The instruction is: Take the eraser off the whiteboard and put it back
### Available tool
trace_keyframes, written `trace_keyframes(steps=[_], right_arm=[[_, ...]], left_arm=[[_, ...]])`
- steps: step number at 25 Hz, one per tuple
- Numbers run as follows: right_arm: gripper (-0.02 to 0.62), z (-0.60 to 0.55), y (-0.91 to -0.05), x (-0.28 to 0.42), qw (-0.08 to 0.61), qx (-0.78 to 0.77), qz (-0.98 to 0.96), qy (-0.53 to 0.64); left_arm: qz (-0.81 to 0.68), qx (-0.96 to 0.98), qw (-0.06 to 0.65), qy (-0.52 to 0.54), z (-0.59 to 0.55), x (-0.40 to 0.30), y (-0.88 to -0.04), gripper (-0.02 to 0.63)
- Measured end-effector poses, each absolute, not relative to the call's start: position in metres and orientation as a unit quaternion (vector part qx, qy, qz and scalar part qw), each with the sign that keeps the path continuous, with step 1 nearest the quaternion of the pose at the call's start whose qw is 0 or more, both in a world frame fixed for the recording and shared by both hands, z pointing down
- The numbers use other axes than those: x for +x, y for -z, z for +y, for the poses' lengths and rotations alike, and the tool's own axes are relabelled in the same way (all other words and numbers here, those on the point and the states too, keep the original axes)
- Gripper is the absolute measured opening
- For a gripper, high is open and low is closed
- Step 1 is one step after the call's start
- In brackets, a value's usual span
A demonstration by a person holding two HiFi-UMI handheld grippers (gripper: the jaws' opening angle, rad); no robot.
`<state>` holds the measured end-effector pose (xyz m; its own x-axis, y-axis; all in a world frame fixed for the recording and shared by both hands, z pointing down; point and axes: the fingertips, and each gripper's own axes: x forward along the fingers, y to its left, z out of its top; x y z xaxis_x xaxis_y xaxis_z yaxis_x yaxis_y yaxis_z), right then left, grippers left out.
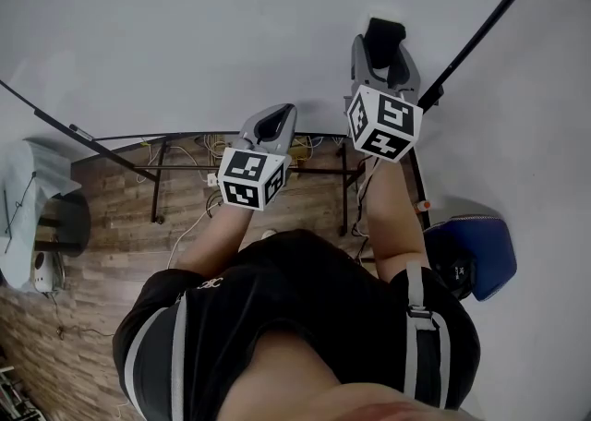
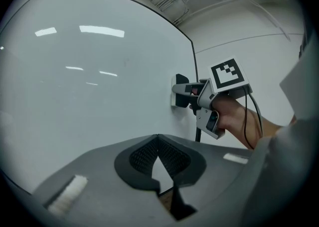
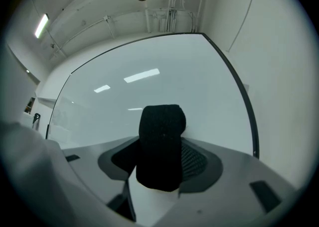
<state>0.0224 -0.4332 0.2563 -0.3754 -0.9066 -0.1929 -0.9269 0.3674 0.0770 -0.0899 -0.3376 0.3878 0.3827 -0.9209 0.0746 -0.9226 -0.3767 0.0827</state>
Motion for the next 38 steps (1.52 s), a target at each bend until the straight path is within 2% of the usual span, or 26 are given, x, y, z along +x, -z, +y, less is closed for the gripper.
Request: trace_keyframes(steps=[17, 26, 32, 38], right_arm=[[0.239, -0.373, -0.234, 0.082, 0.131, -0.574, 0.796, -0.143], [0.239, -0.348, -0.282, 0.141, 0.119, -0.607, 0.779, -0.107], [0.239, -0.316, -0.334, 0.163, 0.072, -0.626, 0.77, -0.1], [0.239, -0.297, -0.376, 0.172, 0.059, -0.63, 0.773, -0.053]], left_arm=[[-0.505, 0.861, 0.061, -0.013, -0.345, -0.051, -0.39, 0.011], [-0.464, 0.883, 0.065, -0.02, -0.348, -0.011, -0.394, 0.01], [-0.44, 0.895, 0.078, -0.012, -0.342, 0.01, -0.393, 0.009], [-0.432, 0.899, 0.066, -0.026, -0.341, 0.019, -0.395, 0.011]])
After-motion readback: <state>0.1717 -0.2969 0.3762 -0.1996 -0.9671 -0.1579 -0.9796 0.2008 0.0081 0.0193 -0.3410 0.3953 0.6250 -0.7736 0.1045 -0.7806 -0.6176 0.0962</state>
